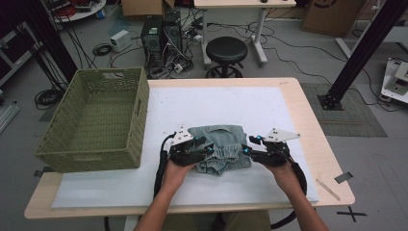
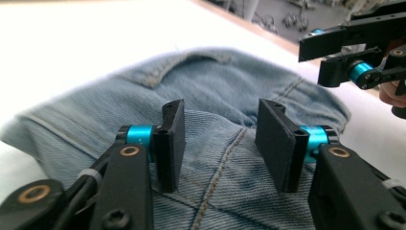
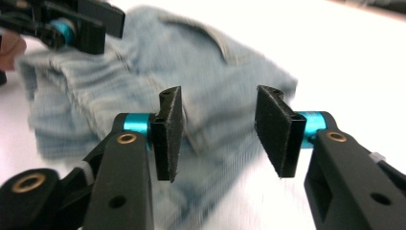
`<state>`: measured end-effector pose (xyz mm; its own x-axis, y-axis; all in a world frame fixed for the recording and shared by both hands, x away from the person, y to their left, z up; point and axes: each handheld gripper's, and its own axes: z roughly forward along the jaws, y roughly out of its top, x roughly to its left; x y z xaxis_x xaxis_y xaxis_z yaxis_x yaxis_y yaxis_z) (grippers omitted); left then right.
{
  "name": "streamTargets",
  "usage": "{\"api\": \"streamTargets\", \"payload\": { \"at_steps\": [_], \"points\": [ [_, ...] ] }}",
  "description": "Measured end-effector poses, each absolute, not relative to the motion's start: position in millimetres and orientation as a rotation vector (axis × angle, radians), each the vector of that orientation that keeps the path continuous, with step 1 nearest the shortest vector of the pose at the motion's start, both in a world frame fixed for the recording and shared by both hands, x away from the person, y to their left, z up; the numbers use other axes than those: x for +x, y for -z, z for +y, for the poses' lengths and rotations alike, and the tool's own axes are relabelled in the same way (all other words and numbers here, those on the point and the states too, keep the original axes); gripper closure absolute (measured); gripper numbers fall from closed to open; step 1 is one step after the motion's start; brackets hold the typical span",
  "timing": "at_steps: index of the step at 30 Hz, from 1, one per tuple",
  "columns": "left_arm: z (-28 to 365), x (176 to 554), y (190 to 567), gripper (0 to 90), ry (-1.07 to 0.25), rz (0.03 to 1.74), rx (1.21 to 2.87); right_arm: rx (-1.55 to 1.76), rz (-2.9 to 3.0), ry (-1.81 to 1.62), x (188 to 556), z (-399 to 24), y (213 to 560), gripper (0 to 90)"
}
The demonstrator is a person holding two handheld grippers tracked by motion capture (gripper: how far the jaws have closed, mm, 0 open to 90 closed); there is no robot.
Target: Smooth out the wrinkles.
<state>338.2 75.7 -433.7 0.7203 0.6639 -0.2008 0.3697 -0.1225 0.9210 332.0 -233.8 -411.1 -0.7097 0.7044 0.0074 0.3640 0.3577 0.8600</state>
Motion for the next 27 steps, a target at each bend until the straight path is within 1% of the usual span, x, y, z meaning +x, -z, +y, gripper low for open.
{"api": "streamTargets", "payload": {
  "at_steps": [1,3,5,7,10,12,15,16,17,19,20,21,24,27],
  "points": [
    [77,339,434,53.1,-0.322,0.834,1.749,0.928,2.262,-1.308,334,-230,410,53.2],
    [77,341,436,54.1,-0.306,0.844,1.780,0.930,2.295,-1.318,340,-219,409,53.2],
    [76,340,439,57.5,-0.299,0.847,1.810,0.957,2.361,-1.310,345,-210,413,53.8],
    [76,339,440,60.6,-0.295,0.848,1.821,0.952,2.435,-1.226,348,-203,421,56.9],
    [75,338,443,62.6,-0.269,0.861,1.832,0.934,2.481,-1.165,348,-203,434,57.8],
    [73,336,444,65.4,-0.262,0.868,1.840,0.936,2.483,-1.154,347,-205,436,57.9],
    [73,335,439,65.9,-0.268,0.869,1.841,0.903,2.480,-1.138,345,-205,435,57.9],
    [76,333,434,64.5,-0.285,0.860,1.822,0.897,2.470,-1.152,344,-205,433,57.2],
    [79,330,430,60.4,-0.298,0.855,1.788,0.888,2.449,-1.177,342,-206,431,53.9],
    [90,326,424,60.0,-0.311,0.829,1.725,0.897,2.395,-1.272,338,-213,426,46.9],
    [95,324,422,61.3,-0.313,0.817,1.713,0.899,2.364,-1.319,336,-216,423,45.7],
    [100,323,420,66.7,-0.320,0.807,1.702,0.895,2.340,-1.350,334,-220,421,45.1],
    [111,319,421,72.0,-0.322,0.811,1.685,0.902,2.282,-1.430,330,-230,415,45.1],
    [119,314,424,73.7,-0.335,0.818,1.688,0.911,2.244,-1.450,326,-237,413,45.1]
  ]
}}
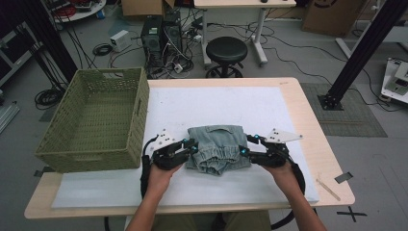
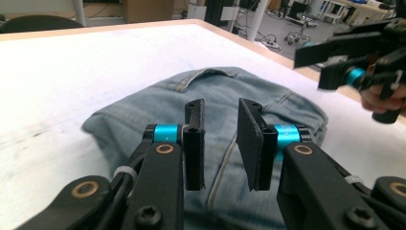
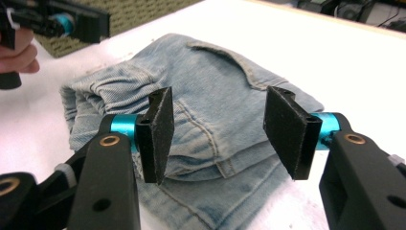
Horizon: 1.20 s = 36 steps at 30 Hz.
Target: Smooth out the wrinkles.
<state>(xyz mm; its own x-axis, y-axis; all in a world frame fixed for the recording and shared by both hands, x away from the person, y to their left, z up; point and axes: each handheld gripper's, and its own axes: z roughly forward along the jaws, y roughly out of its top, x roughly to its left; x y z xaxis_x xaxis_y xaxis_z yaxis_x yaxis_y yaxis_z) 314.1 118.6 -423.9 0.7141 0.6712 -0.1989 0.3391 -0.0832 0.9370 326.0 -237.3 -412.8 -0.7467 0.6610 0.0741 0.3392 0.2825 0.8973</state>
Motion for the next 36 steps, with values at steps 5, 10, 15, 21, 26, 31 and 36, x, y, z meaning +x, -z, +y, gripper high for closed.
{"api": "streamTargets", "payload": {
  "at_steps": [5,10,15,21,26,31,36],
  "points": [
    [127,310,432,75.6,-0.302,0.905,1.783,0.925,2.223,-1.437,321,-246,412,44.6],
    [125,313,439,75.5,-0.261,0.947,1.871,0.932,2.210,-1.435,320,-250,412,44.3],
    [119,318,444,75.5,-0.239,0.992,1.933,0.932,2.201,-1.432,319,-250,410,44.3],
    [114,320,448,76.6,-0.252,1.014,2.021,0.929,2.205,-1.431,320,-250,411,44.3],
    [117,317,443,79.0,-0.266,1.026,2.054,0.931,2.210,-1.422,319,-250,412,44.3],
    [132,316,433,64.9,-0.265,1.003,1.874,0.946,2.203,-1.419,320,-250,413,47.4],
    [132,320,422,41.4,-0.320,0.949,1.701,0.978,2.203,-1.391,328,-242,409,49.6]
  ]
}}
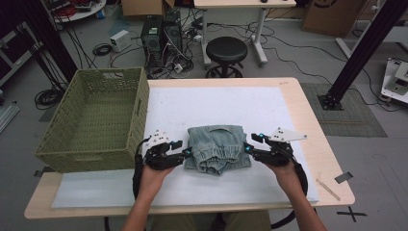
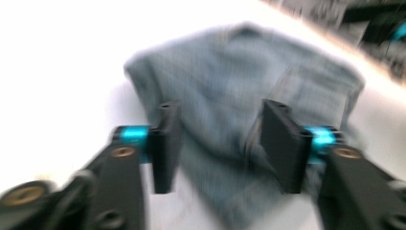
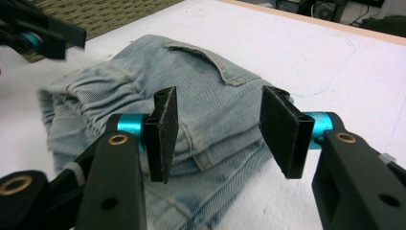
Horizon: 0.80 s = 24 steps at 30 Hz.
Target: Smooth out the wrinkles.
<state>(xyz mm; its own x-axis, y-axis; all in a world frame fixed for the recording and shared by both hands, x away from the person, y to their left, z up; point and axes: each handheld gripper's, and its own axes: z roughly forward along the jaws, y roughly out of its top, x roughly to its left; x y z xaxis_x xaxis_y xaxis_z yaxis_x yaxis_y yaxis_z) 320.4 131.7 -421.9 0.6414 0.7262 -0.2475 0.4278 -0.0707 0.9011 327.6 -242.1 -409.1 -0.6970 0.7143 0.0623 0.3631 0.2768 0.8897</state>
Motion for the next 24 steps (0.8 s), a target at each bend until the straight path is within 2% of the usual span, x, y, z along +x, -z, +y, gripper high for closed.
{"api": "streamTargets", "payload": {
  "at_steps": [3,5,7,14,18,24],
  "points": [
    [124,325,417,38.9,-0.359,0.889,1.658,0.992,2.251,-1.355,335,-231,411,50.9],
    [120,328,414,39.8,-0.407,0.851,1.652,0.979,2.300,-1.323,339,-222,414,56.2],
    [115,332,413,40.0,-0.403,0.846,1.645,0.971,2.342,-1.307,342,-214,417,63.0],
    [94,349,408,40.0,-0.372,0.812,1.647,0.980,2.508,-1.244,340,-204,435,64.8],
    [78,355,414,44.6,-0.353,0.779,1.705,0.931,2.515,-1.236,335,-206,438,65.8],
    [56,354,434,50.8,-0.331,0.743,1.893,0.871,2.529,-1.214,332,-208,435,65.5]
  ]
}}
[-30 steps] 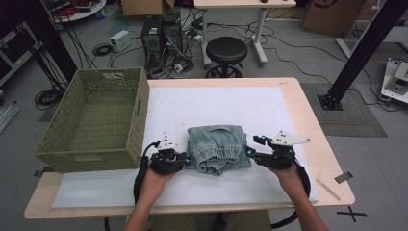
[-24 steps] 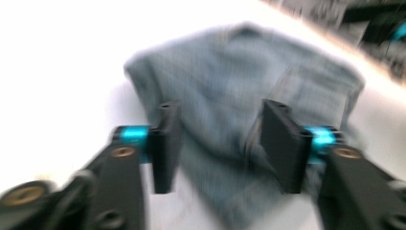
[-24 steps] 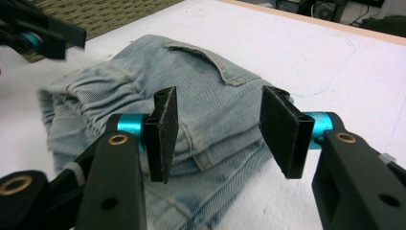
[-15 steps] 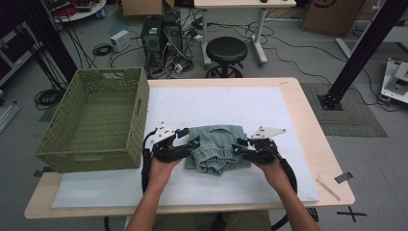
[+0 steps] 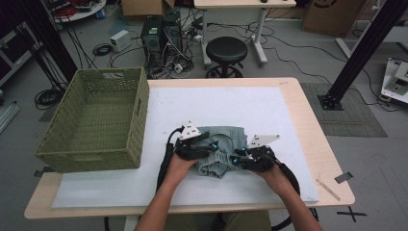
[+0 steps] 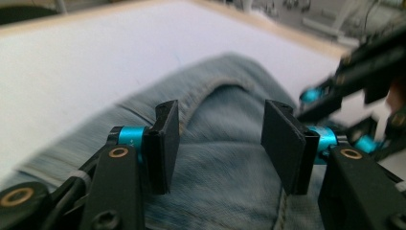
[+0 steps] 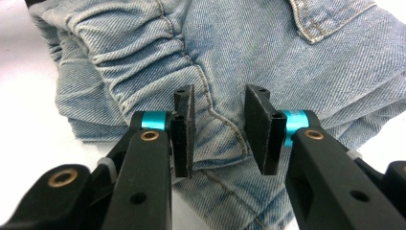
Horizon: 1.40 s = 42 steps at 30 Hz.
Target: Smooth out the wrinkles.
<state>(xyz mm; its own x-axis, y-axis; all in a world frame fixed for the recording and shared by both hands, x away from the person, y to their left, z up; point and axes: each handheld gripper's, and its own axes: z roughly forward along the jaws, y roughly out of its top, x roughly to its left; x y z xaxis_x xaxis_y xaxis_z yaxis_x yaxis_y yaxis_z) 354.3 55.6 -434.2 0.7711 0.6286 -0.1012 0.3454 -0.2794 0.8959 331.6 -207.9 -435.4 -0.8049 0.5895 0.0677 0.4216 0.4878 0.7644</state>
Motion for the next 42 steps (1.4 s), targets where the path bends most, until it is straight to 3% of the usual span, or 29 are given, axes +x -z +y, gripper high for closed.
{"api": "streamTargets", "payload": {
  "at_steps": [3,6,10,12,17,23,30,35,38,42],
  "points": [
    [59,353,438,53.5,-0.315,0.785,1.874,0.903,2.521,-1.265,334,-216,432,58.0],
    [61,353,439,53.1,-0.297,0.818,1.866,0.978,2.422,-1.366,337,-228,427,41.5],
    [62,351,442,53.0,-0.300,0.832,1.862,1.039,2.283,-1.340,350,-231,421,32.3],
    [62,350,442,52.8,-0.305,0.840,1.863,1.053,2.265,-1.312,359,-226,420,33.4],
    [63,348,443,52.7,-0.312,0.849,1.866,1.009,2.328,-1.215,376,-208,422,49.0],
    [63,345,445,53.2,-0.299,0.858,1.876,0.971,2.386,-1.083,376,-202,437,57.0],
    [64,342,446,53.9,-0.286,0.856,1.888,0.916,2.383,-1.068,363,-202,444,60.3],
    [65,341,445,53.3,-0.291,0.850,1.868,0.946,2.368,-1.122,358,-208,438,57.6],
    [69,339,438,46.8,-0.334,0.824,1.799,0.957,2.318,-1.256,353,-216,429,56.0],
    [76,338,433,37.7,-0.360,0.815,1.736,0.912,2.295,-1.397,345,-216,418,60.3]
  ]
}}
